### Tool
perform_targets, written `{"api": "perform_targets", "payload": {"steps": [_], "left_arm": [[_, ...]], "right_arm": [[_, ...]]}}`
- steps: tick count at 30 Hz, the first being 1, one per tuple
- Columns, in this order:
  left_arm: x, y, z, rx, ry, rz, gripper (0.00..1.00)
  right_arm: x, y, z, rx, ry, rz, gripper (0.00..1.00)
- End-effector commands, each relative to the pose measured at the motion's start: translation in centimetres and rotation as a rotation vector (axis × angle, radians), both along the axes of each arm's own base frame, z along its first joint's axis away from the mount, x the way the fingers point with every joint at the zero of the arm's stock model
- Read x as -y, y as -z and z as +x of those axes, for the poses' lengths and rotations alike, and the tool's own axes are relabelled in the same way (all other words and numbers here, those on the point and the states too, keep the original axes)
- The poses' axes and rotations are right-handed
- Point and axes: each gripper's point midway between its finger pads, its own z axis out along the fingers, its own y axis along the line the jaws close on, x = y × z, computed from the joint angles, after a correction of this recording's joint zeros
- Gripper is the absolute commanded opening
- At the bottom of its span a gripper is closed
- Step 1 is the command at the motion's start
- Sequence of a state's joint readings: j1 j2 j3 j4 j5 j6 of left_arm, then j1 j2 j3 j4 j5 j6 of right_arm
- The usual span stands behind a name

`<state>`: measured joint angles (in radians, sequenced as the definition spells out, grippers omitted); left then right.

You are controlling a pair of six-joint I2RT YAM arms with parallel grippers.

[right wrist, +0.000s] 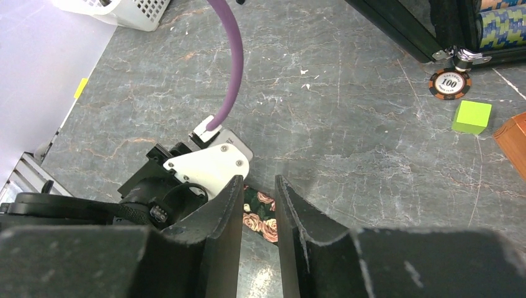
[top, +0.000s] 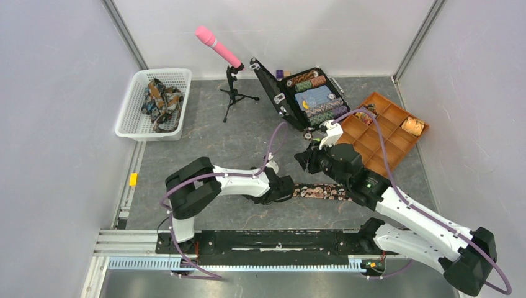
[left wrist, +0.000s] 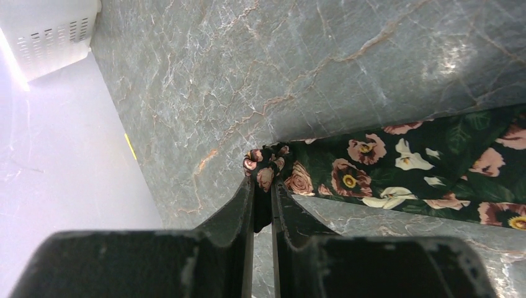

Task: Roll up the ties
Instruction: Roll the tie at the center of the board.

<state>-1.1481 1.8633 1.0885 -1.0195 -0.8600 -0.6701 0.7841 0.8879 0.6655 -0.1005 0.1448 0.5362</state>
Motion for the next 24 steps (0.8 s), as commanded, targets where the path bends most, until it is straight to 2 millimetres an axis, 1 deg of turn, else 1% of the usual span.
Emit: {"api": "perform_targets", "payload": {"steps": [1, 7, 11, 15, 18, 21, 24], "left_arm": [[1.4, -0.1, 0.3, 0.052, -0.005, -0.024, 0.02], [2.4, 0.5, -0.2, 0.019, 0.015, -0.025, 0.02], [2.9, 0.8, -0.3, -0.006, 0.021, -0.025, 0.02], [3.4, 1.4, -0.6, -0.034, 0.027, -0.047, 0.02], [3.9, 1.8, -0.7, -0.054, 0.028, -0.07, 0.03], [4.5, 2.3, -0.9, -0.07, 0.028, -0.092, 0.05], [4.8, 2.8, -1.0, -0.087, 0.03, -0.098, 0.1]], "right_arm": [[0.4, -2.3, 0.7, 0.052, 0.031, 0.019, 0.31], [0.8, -3.2, 0.8, 0.075, 0.047, 0.028, 0.31], [1.5, -3.4, 0.9, 0.085, 0.074, 0.018, 0.31], [1.9, -3.8, 1.0, 0.101, 0.088, 0.018, 0.33], [2.1, -3.9, 1.0, 0.106, 0.097, 0.011, 0.36], [2.2, -3.7, 1.0, 0.103, 0.099, 0.004, 0.39], [2.3, -3.8, 1.0, 0.105, 0.101, 0.006, 0.42]]}}
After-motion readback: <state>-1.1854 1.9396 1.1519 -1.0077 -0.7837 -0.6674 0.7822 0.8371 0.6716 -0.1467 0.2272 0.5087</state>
